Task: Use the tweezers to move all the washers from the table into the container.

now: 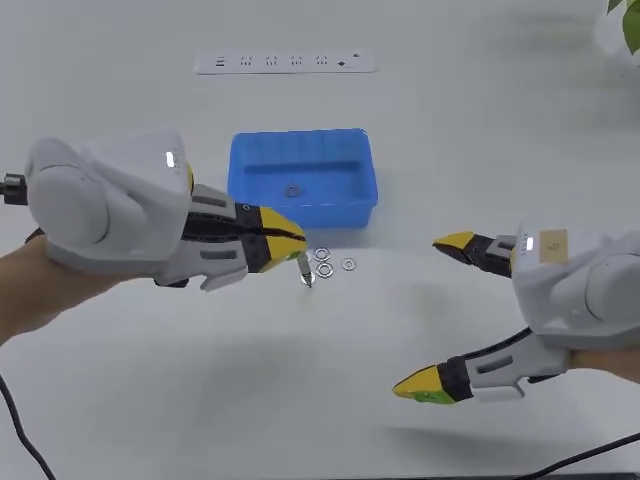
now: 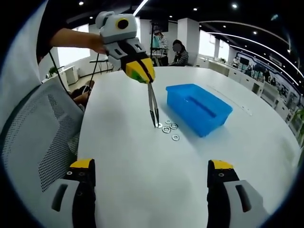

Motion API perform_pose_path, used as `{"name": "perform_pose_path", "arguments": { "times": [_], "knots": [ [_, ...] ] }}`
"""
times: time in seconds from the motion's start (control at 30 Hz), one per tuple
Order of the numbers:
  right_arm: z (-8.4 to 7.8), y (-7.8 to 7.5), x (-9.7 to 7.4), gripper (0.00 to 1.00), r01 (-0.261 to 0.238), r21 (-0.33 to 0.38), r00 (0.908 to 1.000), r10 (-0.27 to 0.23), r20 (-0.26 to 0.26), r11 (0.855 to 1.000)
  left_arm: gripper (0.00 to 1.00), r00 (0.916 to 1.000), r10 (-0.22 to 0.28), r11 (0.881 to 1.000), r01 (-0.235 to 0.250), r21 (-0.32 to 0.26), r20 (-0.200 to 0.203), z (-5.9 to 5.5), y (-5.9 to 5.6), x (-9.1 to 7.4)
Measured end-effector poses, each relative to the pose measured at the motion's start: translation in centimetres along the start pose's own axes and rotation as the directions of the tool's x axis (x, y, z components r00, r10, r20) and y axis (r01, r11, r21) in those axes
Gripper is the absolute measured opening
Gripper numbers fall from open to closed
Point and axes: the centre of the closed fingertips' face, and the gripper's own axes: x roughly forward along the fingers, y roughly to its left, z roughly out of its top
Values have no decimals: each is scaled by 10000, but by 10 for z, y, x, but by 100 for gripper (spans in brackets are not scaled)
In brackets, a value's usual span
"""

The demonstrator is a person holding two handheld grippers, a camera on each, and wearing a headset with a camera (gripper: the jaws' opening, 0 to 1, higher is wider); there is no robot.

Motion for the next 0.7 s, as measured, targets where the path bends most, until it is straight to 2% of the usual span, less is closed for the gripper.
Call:
{"name": "perform_pose_path", "arguments": {
  "times": [0.17, 0.27, 0.33, 0.57, 0.7],
  "knots": [
    [0, 1, 0, 98, -34, 27, 10000, 34, -2, 10000, 4, 9999, -114, 9999, 113, -57, -128, -1, 1, -1],
    [3, 1, 2, 98, -71, 84, 9999, 70, 102, 9999, 4, 9980, -270, 9995, 280, 168, -578, -3, 2, -2],
    [6, -1, 4, 97, -122, 50, 9998, 122, 152, 9999, 4, 9965, -422, 9991, 426, 44, -727, -3, 2, -2],
    [23, -3, 13, 91, -391, -184, 9984, 398, 399, 9991, 4, 9959, -620, 9977, 601, -299, -664, -5, 3, -3],
    [34, -6, 23, 78, -531, -444, 9975, 550, 441, 9976, 4, 9956, -690, 9973, 674, -277, -630, -4, 3, -2]
  ]
}}
